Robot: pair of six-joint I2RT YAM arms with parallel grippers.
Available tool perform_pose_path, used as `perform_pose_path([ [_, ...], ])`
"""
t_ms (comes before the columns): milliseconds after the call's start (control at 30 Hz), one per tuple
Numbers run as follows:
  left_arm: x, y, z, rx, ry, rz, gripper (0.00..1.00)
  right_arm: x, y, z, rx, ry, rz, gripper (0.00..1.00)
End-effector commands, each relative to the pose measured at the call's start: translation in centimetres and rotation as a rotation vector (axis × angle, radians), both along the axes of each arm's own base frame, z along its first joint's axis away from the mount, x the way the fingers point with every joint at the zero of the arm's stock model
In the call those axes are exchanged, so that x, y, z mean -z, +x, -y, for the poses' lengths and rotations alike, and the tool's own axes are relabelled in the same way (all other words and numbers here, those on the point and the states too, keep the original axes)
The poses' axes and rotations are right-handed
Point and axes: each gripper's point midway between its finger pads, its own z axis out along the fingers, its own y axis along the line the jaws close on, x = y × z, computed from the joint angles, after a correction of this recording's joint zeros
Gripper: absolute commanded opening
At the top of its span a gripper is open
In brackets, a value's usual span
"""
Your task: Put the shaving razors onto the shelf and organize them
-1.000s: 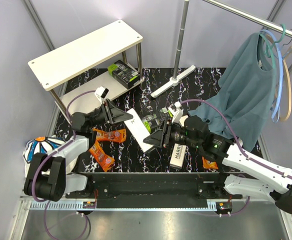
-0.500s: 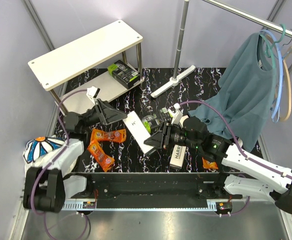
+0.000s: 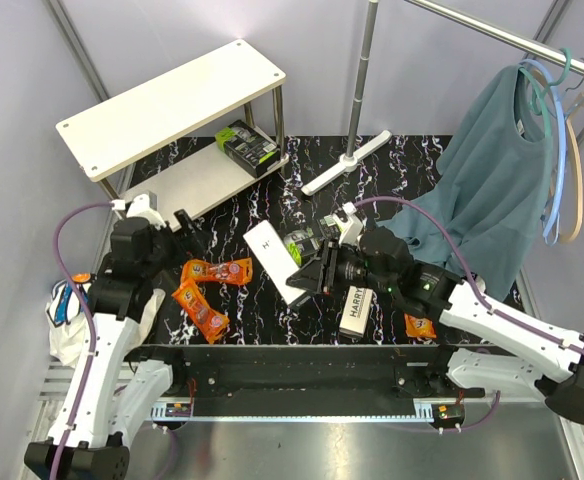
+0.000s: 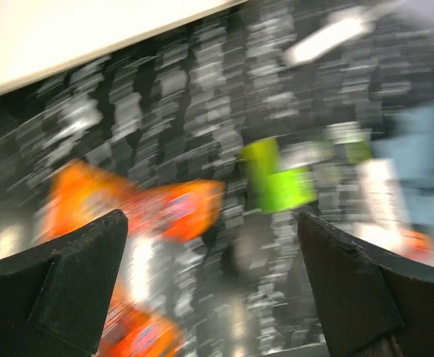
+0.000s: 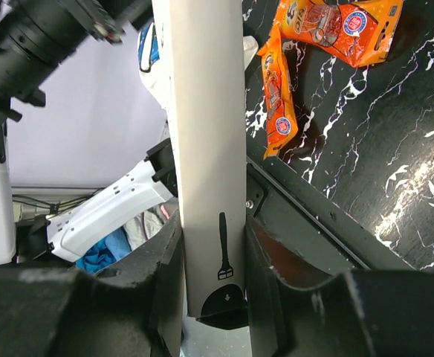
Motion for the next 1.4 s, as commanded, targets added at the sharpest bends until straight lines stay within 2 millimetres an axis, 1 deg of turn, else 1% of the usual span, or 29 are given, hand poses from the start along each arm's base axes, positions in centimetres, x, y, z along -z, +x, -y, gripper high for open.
perform_pose_path([
  [0,1.5,-2.3,-4.9,-0.168,0.218,-0.097,0.99,-3.5,0.9,-0.9,-0.010,0.059,0.075,0.26],
  [200,1.9,-2.2,-4.2,-0.115,0.220,-0.136,0.99,-5.9,1.8,-2.5,-0.046,0.053,0.124,0.26],
  [233,2.0,-2.2,-4.1,-0.113,0.218,-0.139,0.99,-7.1,2.3,-3.1,-0.050,0.062,0.138,0.27],
  [300,2.0,-2.2,-3.9,-0.101,0.214,-0.137,0.99,-7.8,2.9,-3.5,-0.067,0.053,0.148,0.26],
  [333,2.0,-2.2,-3.9,-0.094,0.217,-0.138,0.99,-8.7,3.6,-4.1,-0.070,0.060,0.157,0.27],
  [400,1.6,-2.3,-3.6,-0.074,0.214,-0.131,0.99,-9.7,4.2,-4.6,-0.101,0.072,0.165,0.26],
  [433,1.4,-2.4,-3.5,-0.067,0.215,-0.124,0.99,-10.7,5.6,-4.9,-0.094,0.082,0.174,0.26],
  [500,1.1,-2.5,-3.4,-0.053,0.215,-0.120,0.99,-11.7,6.4,-5.4,-0.132,0.094,0.188,0.27],
  [533,1.0,-2.6,-3.3,-0.047,0.215,-0.113,0.99,-12.9,7.9,-5.8,-0.127,0.105,0.204,0.27],
  [600,1.0,-2.7,-3.2,-0.042,0.216,-0.113,0.99,-13.5,8.6,-6.4,-0.171,0.106,0.208,0.27],
  [633,0.8,-2.7,-3.2,-0.039,0.215,-0.108,0.99,-14.6,10.0,-7.1,-0.171,0.114,0.220,0.27],
  [700,0.9,-2.7,-2.9,-0.019,0.215,-0.108,0.99,-15.0,10.7,-7.9,-0.209,0.109,0.220,0.27],
  [733,0.9,-2.5,-2.9,-0.016,0.219,-0.107,0.99,-15.6,11.9,-8.9,-0.218,0.118,0.227,0.27],
  [767,0.9,-2.5,-3.0,-0.013,0.224,-0.106,0.99,-16.0,12.4,-9.3,-0.239,0.129,0.225,0.27],
  [800,0.9,-2.4,-3.0,-0.010,0.229,-0.107,0.99,-14.0,13.8,-10.5,-0.251,0.102,0.177,0.27],
  [833,0.9,-2.5,-3.0,-0.005,0.233,-0.103,0.99,-16.6,14.2,-10.9,-0.258,0.141,0.221,0.27],
  [867,0.8,-2.4,-3.0,-0.005,0.238,-0.100,0.99,-16.3,14.5,-11.2,-0.275,0.129,0.197,0.27],
  [900,0.7,-2.5,-2.6,0.016,0.227,-0.092,0.99,-13.6,16.3,-12.9,-0.282,0.097,0.147,0.28],
  [933,0.6,-2.5,-2.6,0.018,0.229,-0.086,0.99,-17.4,16.2,-13.0,-0.287,0.154,0.223,0.27],
  [967,0.4,-2.5,-2.6,0.019,0.228,-0.079,0.99,-17.2,16.3,-13.4,-0.302,0.156,0.189,0.28],
  [1000,0.4,-2.5,-2.6,0.019,0.228,-0.077,0.99,-17.6,17.4,-14.4,-0.306,0.194,0.210,0.28],
  [1067,0.6,-2.5,-2.7,0.011,0.232,-0.077,0.99,-18.1,17.9,-15.4,-0.317,0.263,0.171,0.28],
  [1100,0.6,-2.4,-2.7,0.012,0.227,-0.078,0.99,-16.9,18.9,-16.1,-0.316,0.272,0.140,0.28],
  [1167,0.7,-2.3,-2.5,0.020,0.224,-0.076,0.99,-17.9,19.3,-16.8,-0.314,0.336,0.146,0.28],
  [1200,0.7,-2.2,-2.5,0.024,0.224,-0.074,0.99,-16.0,20.2,-17.4,-0.301,0.324,0.104,0.28],
  [1233,0.8,-2.2,-2.4,0.030,0.221,-0.075,0.99,-16.6,20.6,-17.5,-0.279,0.346,0.122,0.28],
  [1267,0.8,-2.2,-2.3,0.032,0.220,-0.075,0.99,-16.0,21.0,-17.6,-0.269,0.341,0.113,0.29],
  [1300,0.8,-2.2,-2.2,0.037,0.220,-0.071,0.99,-16.3,21.2,-17.6,-0.263,0.348,0.120,0.29],
  [1367,0.8,-2.1,-2.0,0.050,0.217,-0.064,0.99,-16.7,21.1,-17.6,-0.276,0.364,0.112,0.29],
])
